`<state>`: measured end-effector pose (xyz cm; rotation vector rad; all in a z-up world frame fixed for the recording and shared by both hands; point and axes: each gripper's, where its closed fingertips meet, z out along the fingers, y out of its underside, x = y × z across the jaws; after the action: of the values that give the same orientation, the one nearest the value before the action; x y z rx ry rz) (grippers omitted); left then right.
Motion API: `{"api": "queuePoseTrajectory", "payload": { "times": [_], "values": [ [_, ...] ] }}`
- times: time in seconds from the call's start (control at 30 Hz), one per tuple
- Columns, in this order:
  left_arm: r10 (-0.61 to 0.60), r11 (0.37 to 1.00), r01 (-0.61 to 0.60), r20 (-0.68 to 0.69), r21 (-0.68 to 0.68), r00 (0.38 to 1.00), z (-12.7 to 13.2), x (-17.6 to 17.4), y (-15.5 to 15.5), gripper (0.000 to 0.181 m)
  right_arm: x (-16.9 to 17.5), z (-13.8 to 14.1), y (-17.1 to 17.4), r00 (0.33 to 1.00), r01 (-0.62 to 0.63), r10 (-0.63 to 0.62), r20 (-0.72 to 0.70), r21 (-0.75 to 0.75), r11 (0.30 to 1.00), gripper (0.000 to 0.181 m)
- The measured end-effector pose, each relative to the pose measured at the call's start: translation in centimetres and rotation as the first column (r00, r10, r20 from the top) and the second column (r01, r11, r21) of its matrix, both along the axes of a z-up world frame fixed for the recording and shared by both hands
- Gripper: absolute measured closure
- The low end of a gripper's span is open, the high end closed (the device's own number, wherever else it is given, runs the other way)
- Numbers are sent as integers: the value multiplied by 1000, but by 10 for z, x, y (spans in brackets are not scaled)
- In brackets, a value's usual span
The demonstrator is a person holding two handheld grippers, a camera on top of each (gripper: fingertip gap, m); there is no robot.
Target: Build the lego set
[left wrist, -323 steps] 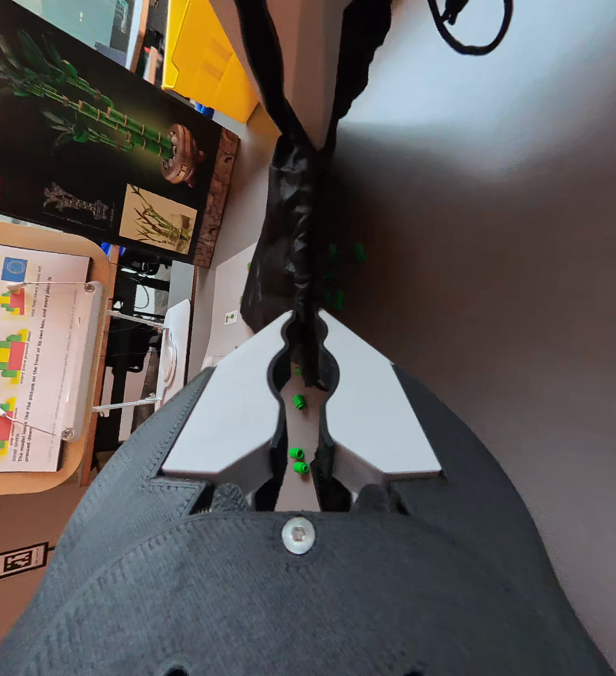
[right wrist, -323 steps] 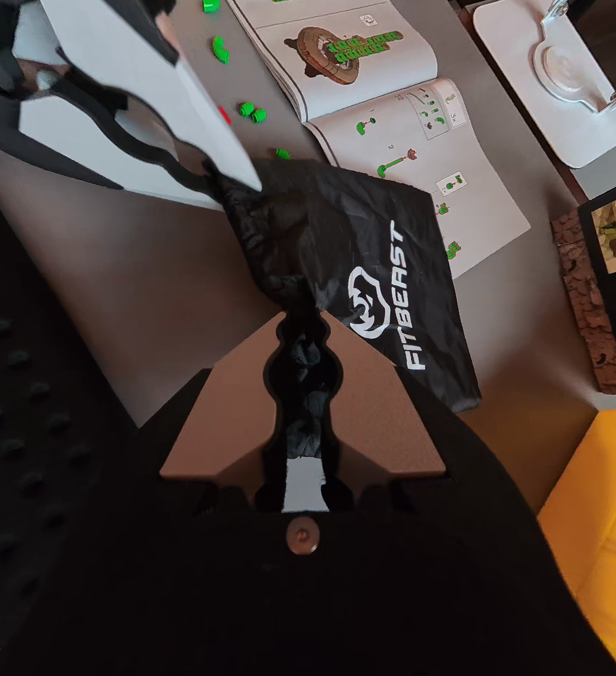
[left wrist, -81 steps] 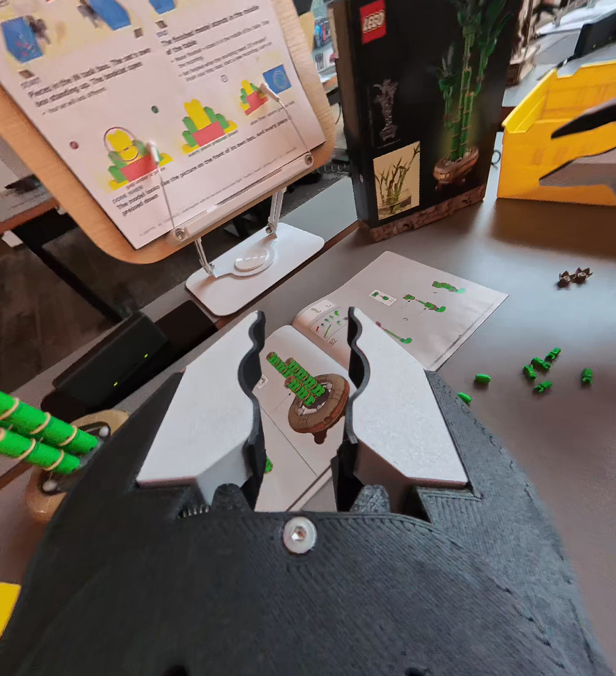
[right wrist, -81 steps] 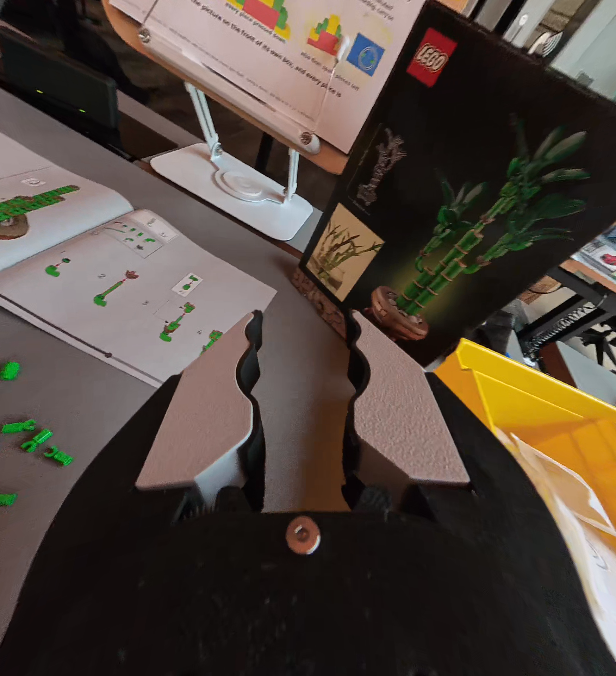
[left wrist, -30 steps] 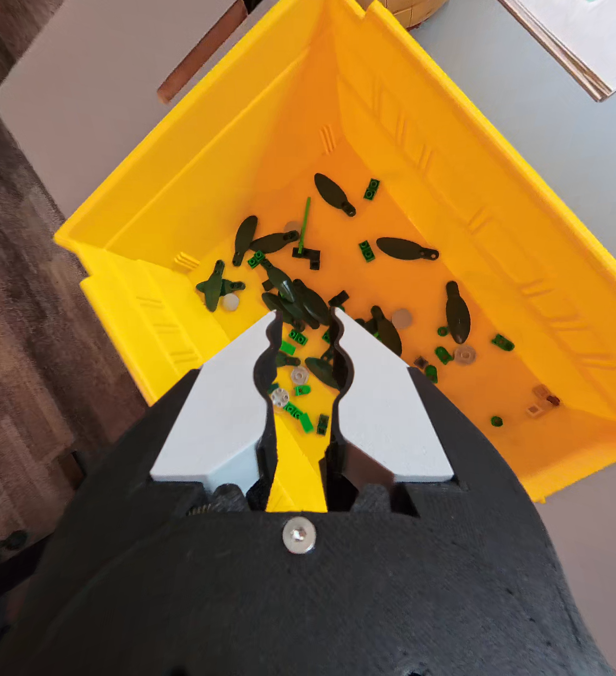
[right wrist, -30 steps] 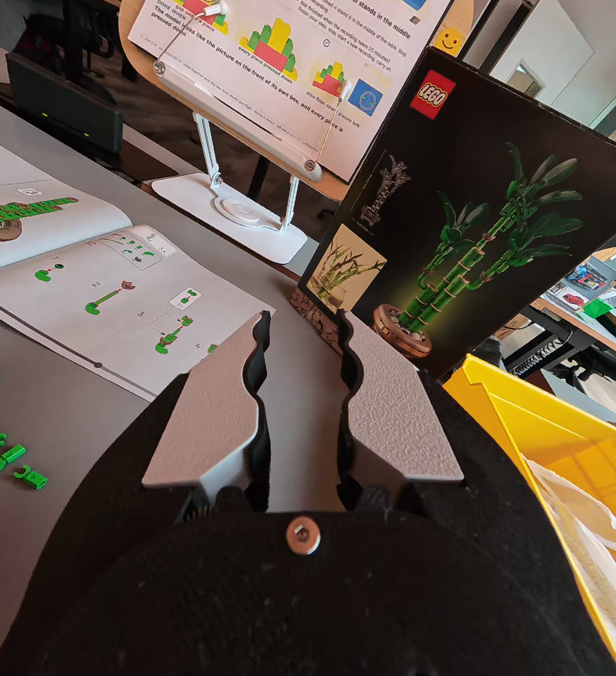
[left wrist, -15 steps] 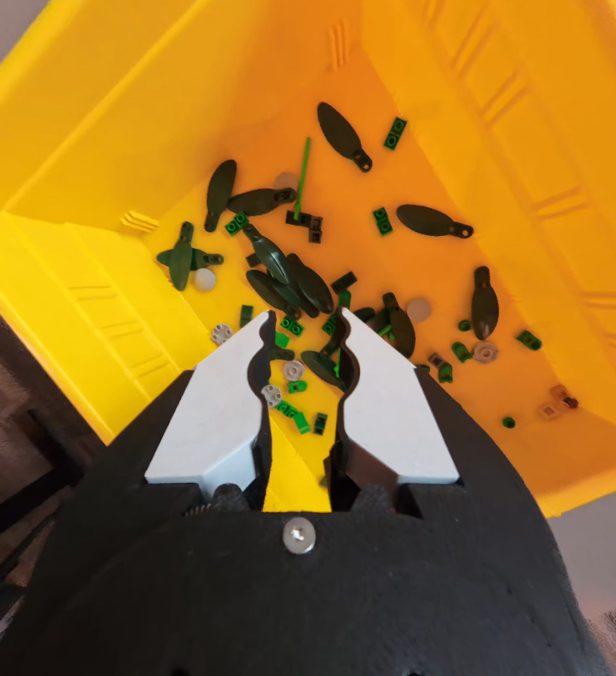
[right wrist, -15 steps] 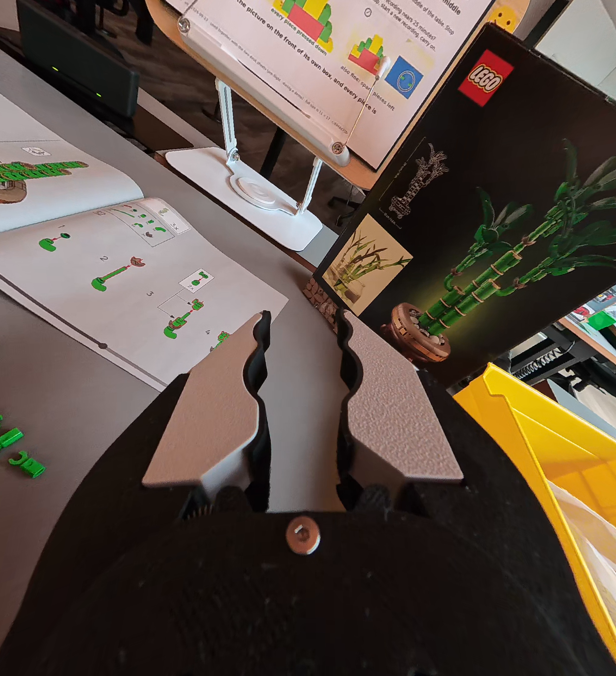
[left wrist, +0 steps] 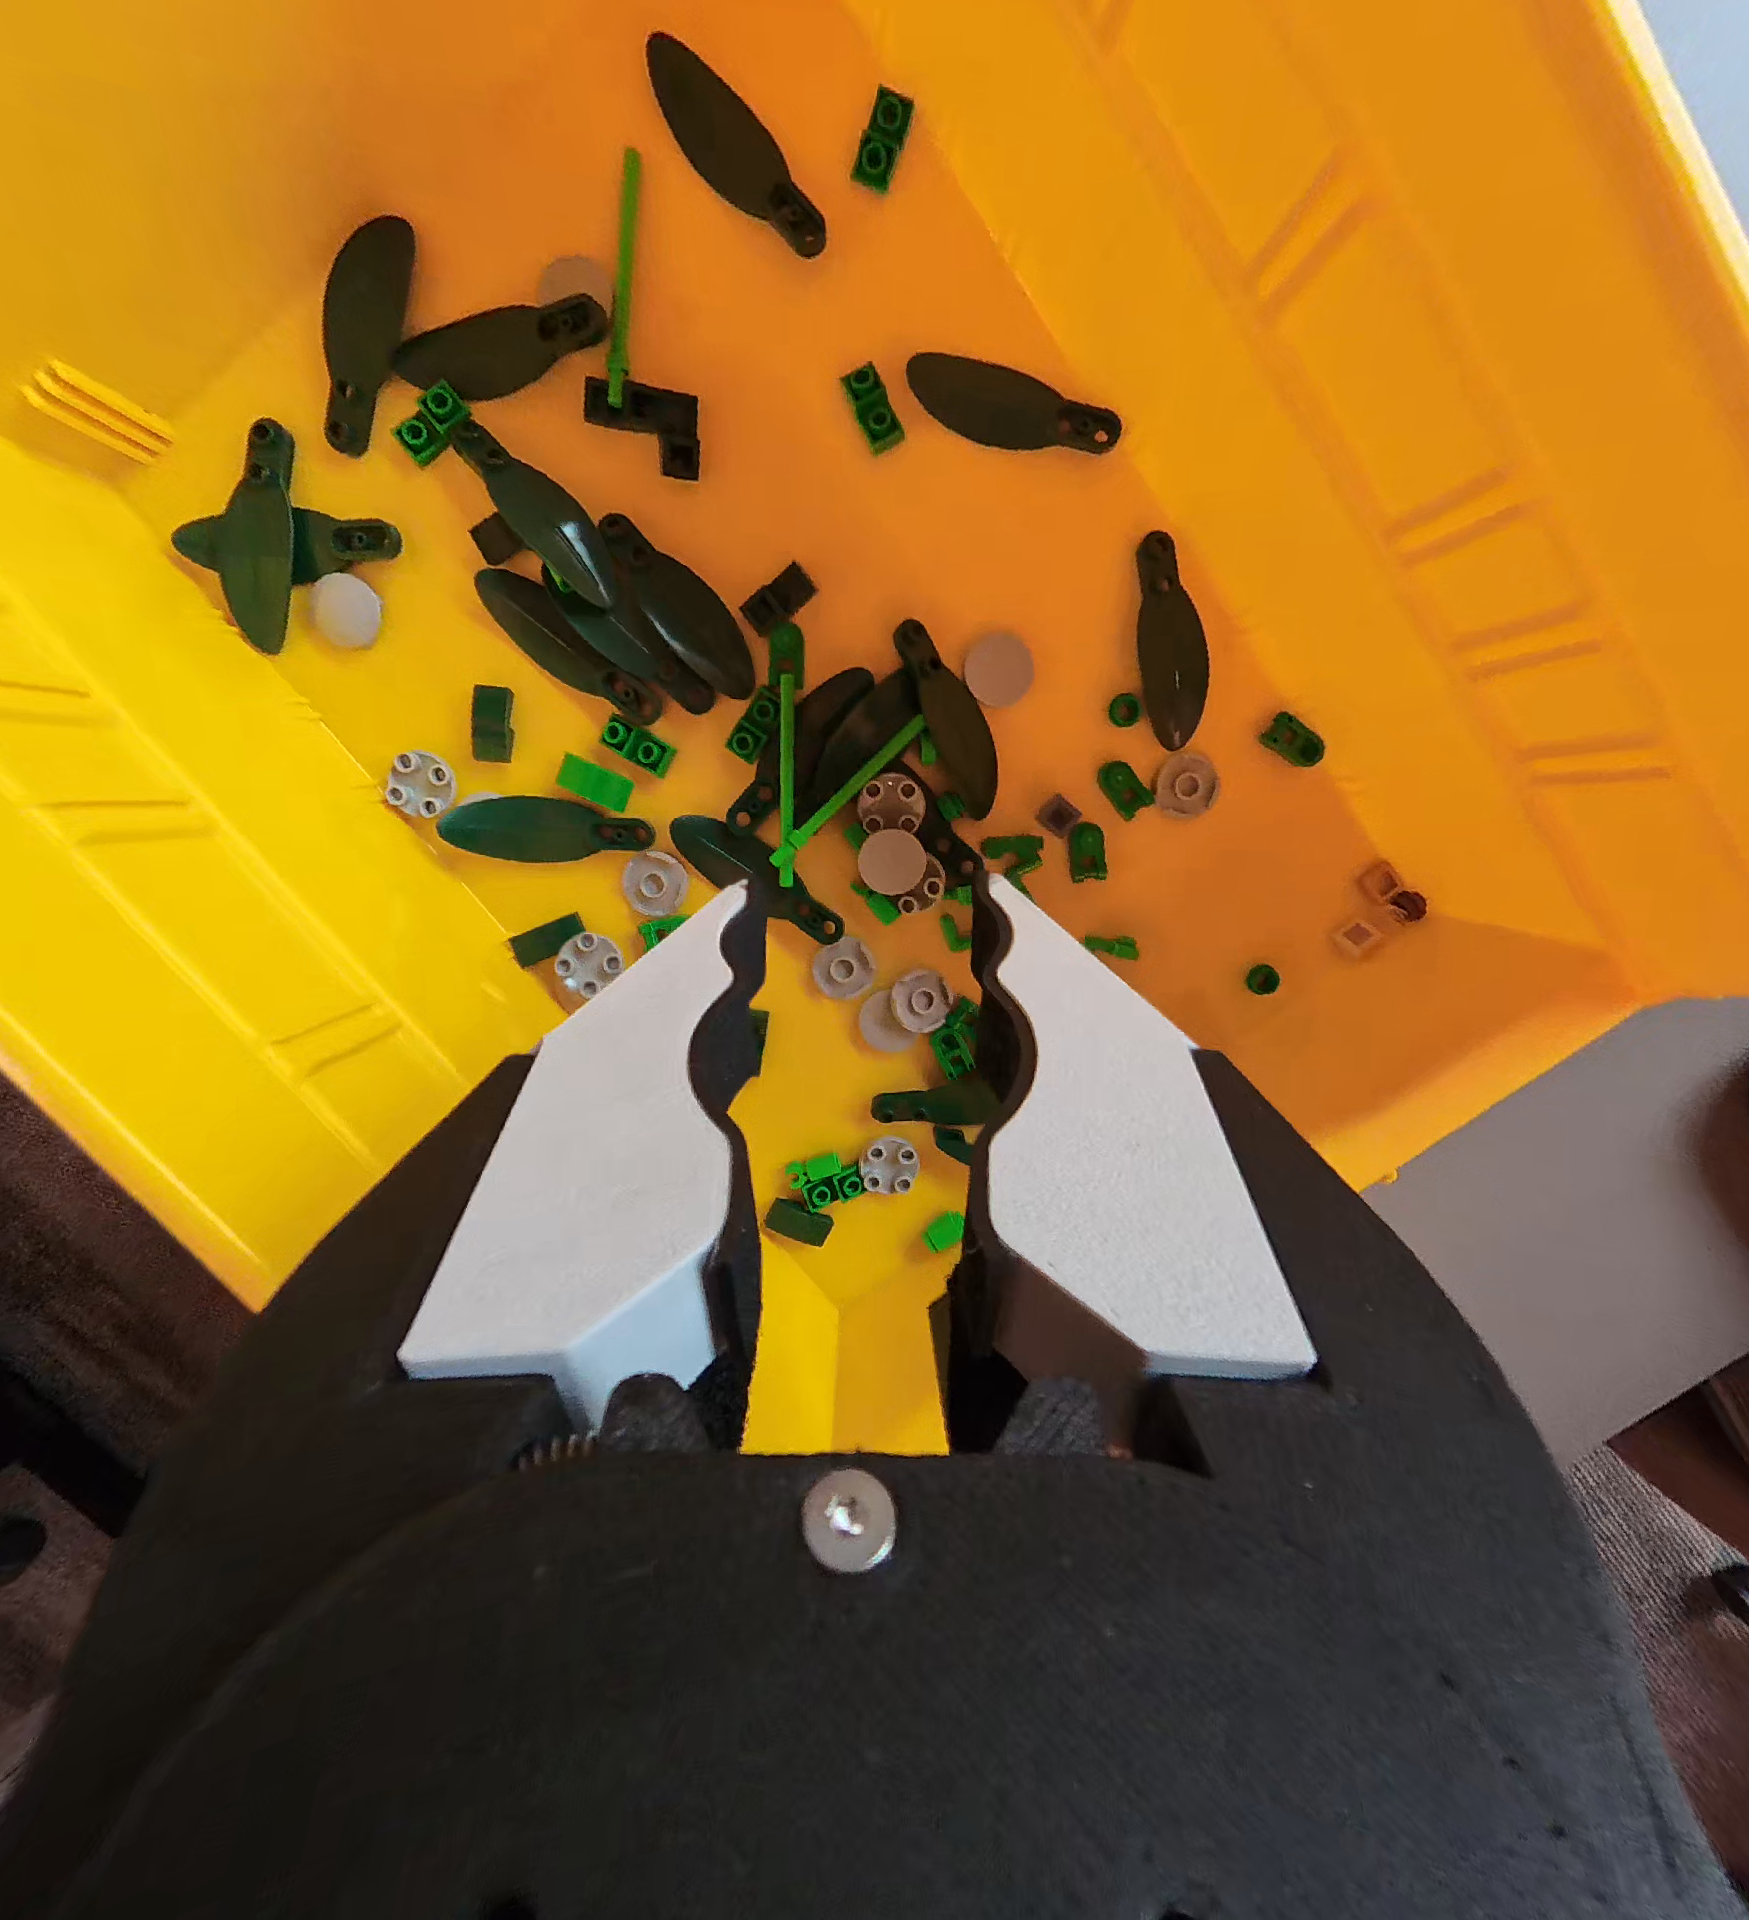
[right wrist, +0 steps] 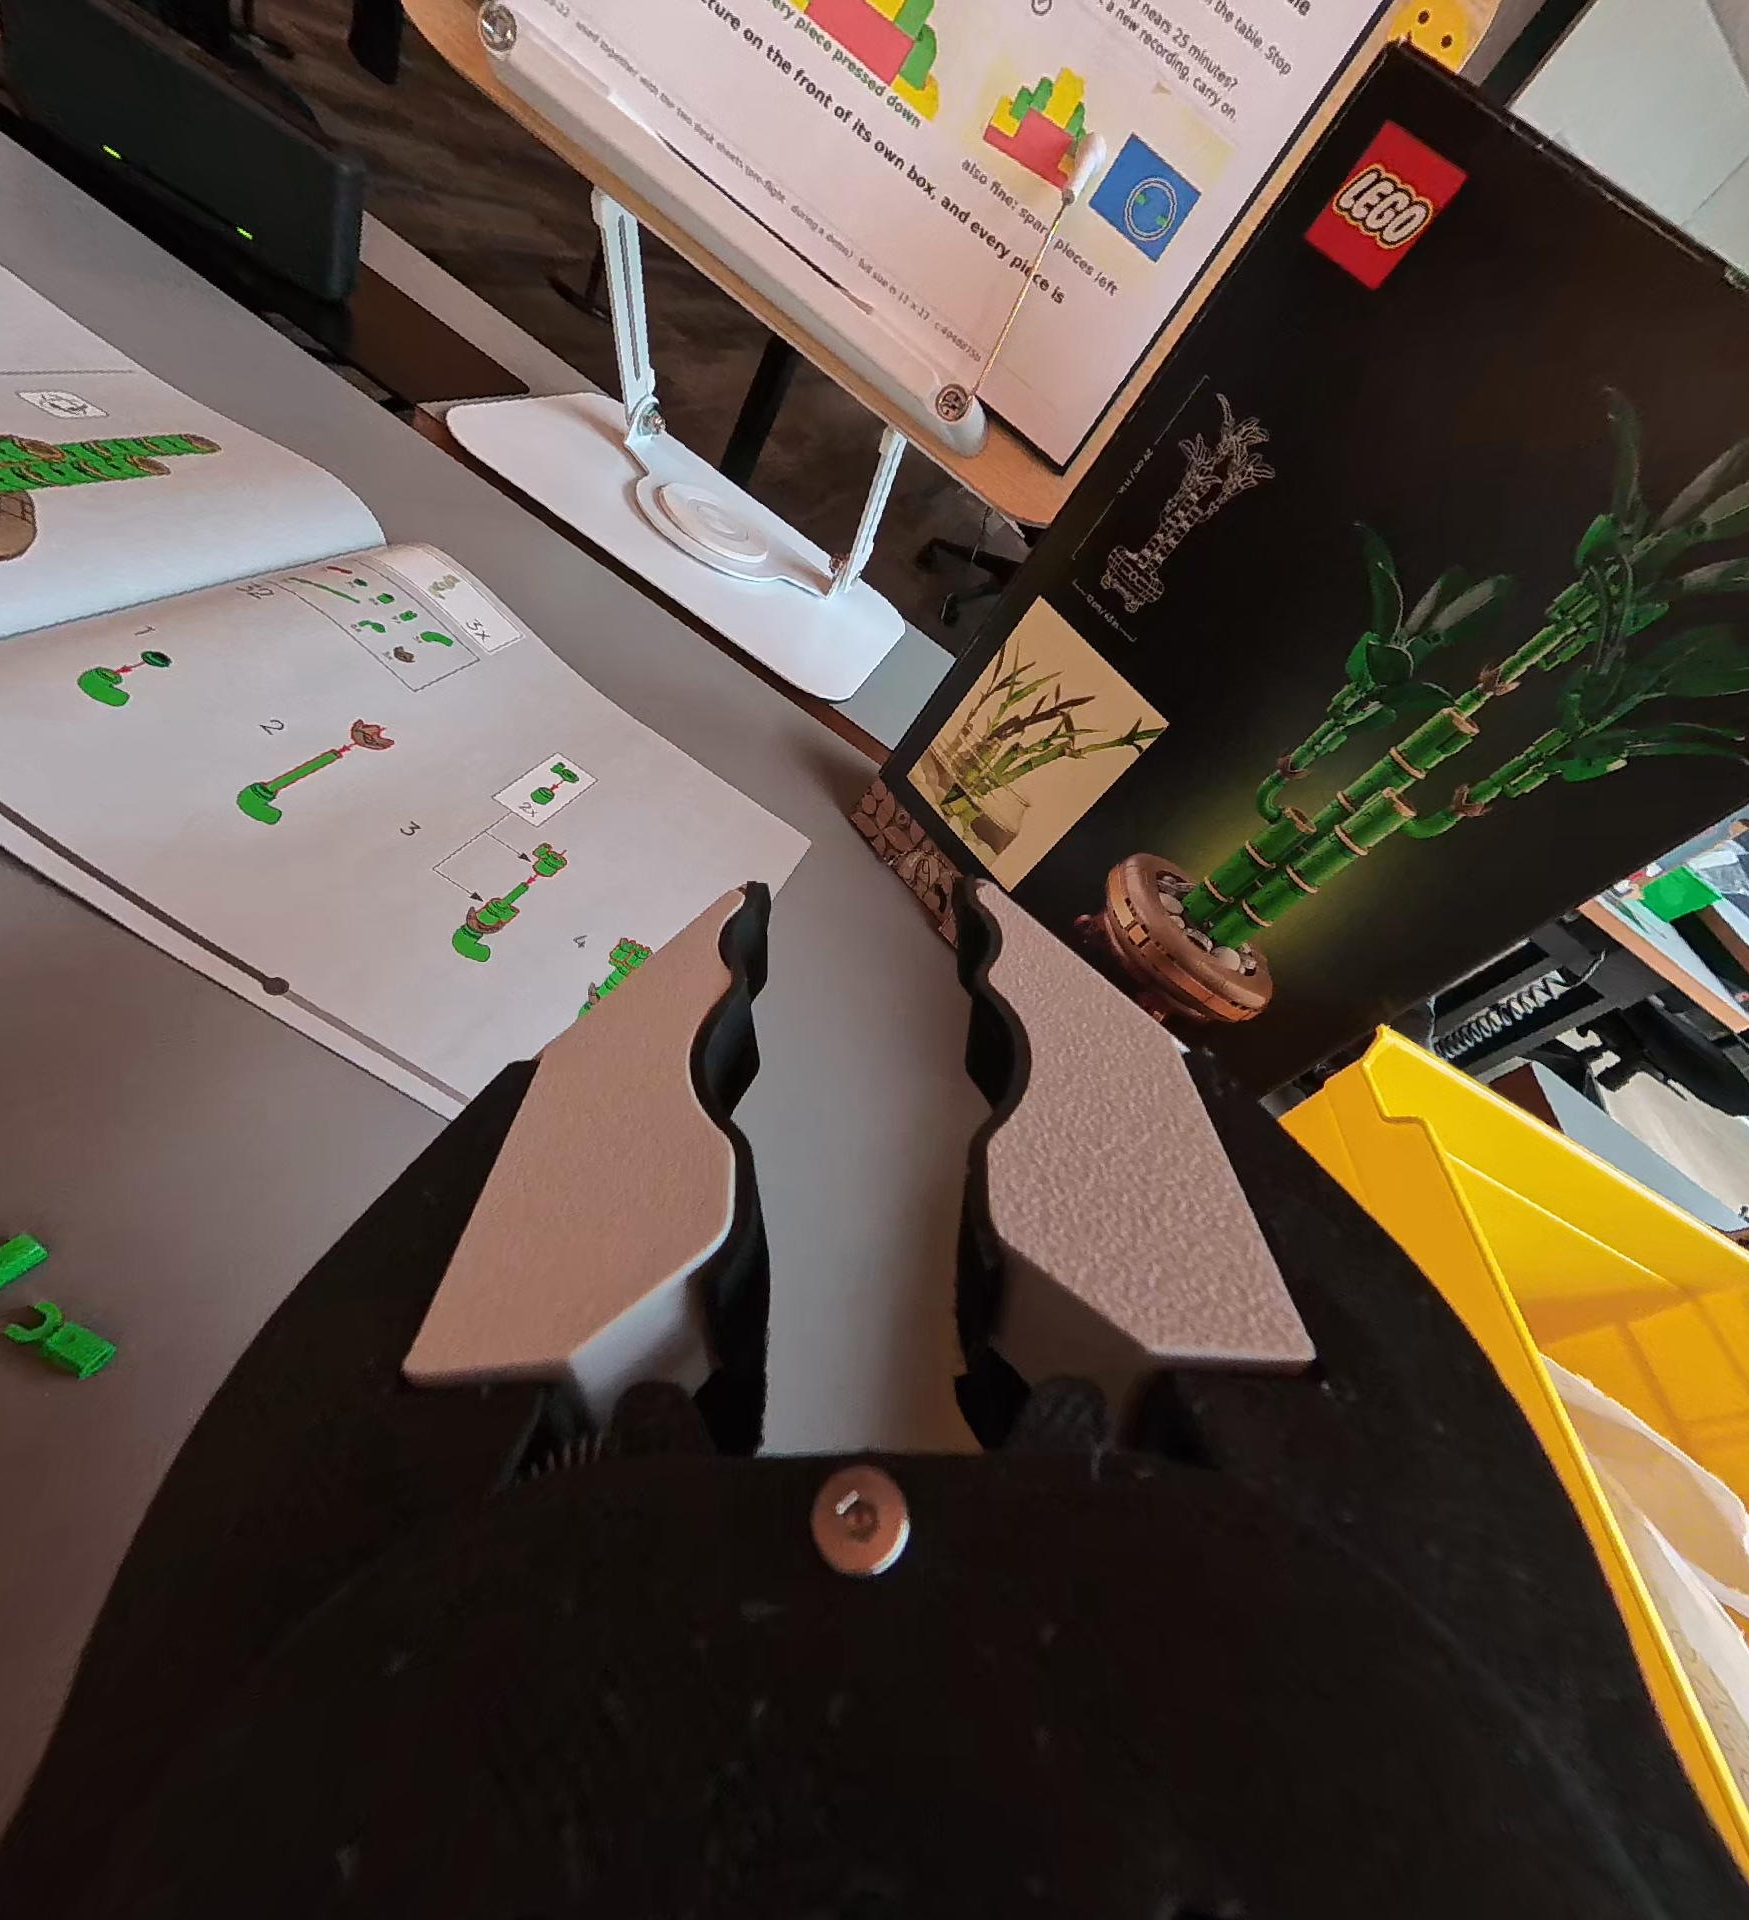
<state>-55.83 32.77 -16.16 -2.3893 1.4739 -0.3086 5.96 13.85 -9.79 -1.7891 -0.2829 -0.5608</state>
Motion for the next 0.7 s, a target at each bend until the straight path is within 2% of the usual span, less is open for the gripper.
{"api": "queuePoseTrajectory", "payload": {
  "times": [0.13, 0.23, 0.3, 0.37, 0.43, 0.5, 0.57, 0.63, 0.7],
  "values": [
    [7, 999, -9, 63, 38, 998, 17, 3, -1, 146, -8, -2, 1, 1000, -15, 15, 5, -13, 1000, 146],
    [-23, 997, 1, 303, 72, 953, 72, 37, -18, 144, -13, -3, 2, 999, -29, 29, 31, -27, 999, 146],
    [-94, 987, 19, 466, 162, 880, 120, 64, -37, 141, -17, -2, 4, 999, -43, 43, 16, -22, 999, 146],
    [-208, 965, 61, 598, 256, 774, 163, 99, -73, 131, -21, 0, 6, 998, -59, 59, 7, -13, 998, 146],
    [-331, 925, 104, 645, 364, 688, 180, 137, -112, 128, -25, 2, 6, 997, -76, 76, 6, -9, 997, 146],
    [-409, 889, 135, 631, 437, 659, 170, 177, -145, 134, -30, 3, 5, 995, -96, 96, 8, -5, 995, 146],
    [-448, 881, 193, 630, 432, 634, 144, 216, -175, 141, -32, 7, 2, 994, -114, 114, 6, 9, 993, 146],
    [-452, 883, 247, 582, 400, 675, 102, 245, -186, 138, -33, 13, -2, 991, -132, 133, -18, 35, 991, 146],
    [-449, 884, 279, 518, 374, 728, 61, 265, -184, 137, -32, 23, -7, 987, -147, 152, -57, 82, 986, 146]
  ]
}}
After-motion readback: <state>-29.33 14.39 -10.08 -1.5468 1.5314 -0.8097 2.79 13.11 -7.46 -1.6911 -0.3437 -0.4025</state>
